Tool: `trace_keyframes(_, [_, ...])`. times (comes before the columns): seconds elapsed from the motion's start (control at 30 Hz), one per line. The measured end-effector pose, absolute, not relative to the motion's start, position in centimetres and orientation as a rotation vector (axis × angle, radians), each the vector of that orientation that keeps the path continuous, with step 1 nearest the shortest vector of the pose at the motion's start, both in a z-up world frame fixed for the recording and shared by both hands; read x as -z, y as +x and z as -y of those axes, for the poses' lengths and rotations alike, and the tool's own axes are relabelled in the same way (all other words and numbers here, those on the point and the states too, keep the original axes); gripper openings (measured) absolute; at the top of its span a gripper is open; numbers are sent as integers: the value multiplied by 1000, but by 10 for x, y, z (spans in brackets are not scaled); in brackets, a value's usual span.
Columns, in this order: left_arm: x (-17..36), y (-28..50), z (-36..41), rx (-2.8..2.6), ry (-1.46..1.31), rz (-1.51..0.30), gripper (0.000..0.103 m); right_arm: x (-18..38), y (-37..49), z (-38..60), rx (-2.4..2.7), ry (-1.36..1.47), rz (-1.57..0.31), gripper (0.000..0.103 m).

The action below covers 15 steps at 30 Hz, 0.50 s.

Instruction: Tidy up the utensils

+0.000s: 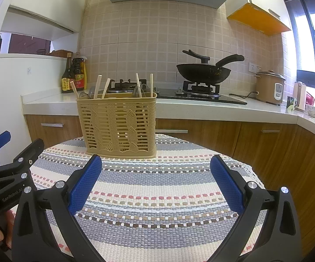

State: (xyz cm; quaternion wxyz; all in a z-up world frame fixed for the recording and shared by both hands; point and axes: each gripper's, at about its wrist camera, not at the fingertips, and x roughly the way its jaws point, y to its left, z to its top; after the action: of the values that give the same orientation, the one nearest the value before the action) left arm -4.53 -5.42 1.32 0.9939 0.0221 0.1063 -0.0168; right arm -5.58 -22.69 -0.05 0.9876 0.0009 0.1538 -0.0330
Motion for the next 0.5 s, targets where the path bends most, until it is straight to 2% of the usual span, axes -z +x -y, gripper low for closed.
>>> trace_keyframes(0.5, [-13,-47,55,43,52,-212,95,1,-55,230,69,9,-312,95])
